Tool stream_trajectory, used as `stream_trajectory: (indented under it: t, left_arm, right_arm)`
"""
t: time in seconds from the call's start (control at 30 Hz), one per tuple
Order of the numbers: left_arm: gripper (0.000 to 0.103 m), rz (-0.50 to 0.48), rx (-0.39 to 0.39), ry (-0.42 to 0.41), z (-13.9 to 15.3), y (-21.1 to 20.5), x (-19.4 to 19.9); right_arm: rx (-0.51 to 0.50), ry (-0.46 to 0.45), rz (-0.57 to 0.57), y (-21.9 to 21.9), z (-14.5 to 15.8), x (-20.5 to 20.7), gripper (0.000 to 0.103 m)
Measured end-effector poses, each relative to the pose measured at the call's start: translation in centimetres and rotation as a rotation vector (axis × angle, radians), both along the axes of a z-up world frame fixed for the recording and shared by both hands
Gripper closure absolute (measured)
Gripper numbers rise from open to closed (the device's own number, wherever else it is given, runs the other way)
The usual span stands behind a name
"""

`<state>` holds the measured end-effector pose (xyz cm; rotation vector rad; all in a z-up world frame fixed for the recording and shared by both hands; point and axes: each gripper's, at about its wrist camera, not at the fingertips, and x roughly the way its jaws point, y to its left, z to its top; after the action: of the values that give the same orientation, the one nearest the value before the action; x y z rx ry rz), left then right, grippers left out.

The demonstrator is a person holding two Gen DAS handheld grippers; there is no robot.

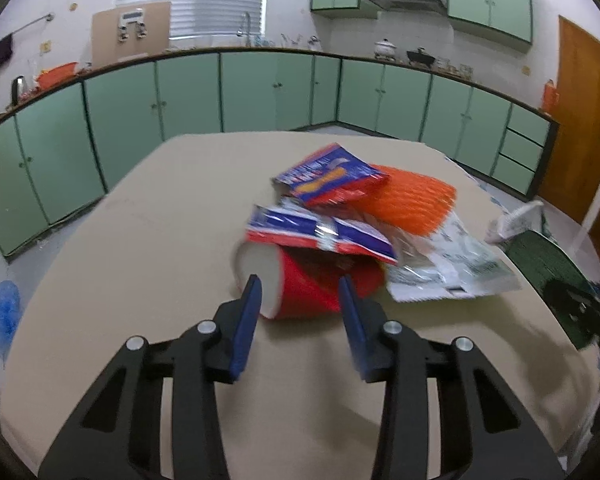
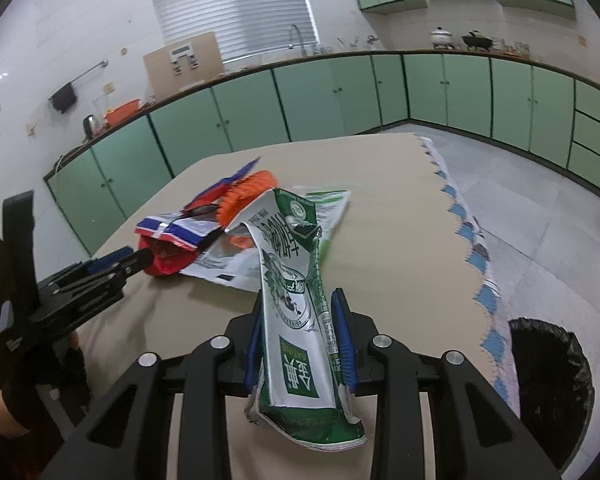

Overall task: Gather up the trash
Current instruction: 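Grasp the red paper cup with the left gripper while the right holds the carton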

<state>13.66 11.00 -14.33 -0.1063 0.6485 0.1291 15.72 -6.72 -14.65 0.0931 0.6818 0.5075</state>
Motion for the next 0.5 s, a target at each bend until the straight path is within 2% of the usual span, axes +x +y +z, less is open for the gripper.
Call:
stream_trajectory:
  t: [0.17, 0.37, 0.5]
  left_arm:
    - [0.064, -0.095, 0.0, 0.008, -0.4, -2.7, -0.7]
    - [0.061, -0.06, 0.024, -0.016, -0.1, -2.7, -1.5]
    - [0.042, -0.019, 0.04, -0.034, 0.6, -1.8, -1.5]
  right_arm:
    - [0.008, 0.005, -0.025, -0.4, -0.1, 0.5, 0.072]
    - [0.014, 0.01, -0.042, -1.4, -0.5, 0.8, 0.072]
    - [0.018, 0.015, -0.051, -1.9, -0.8, 1.0, 0.072]
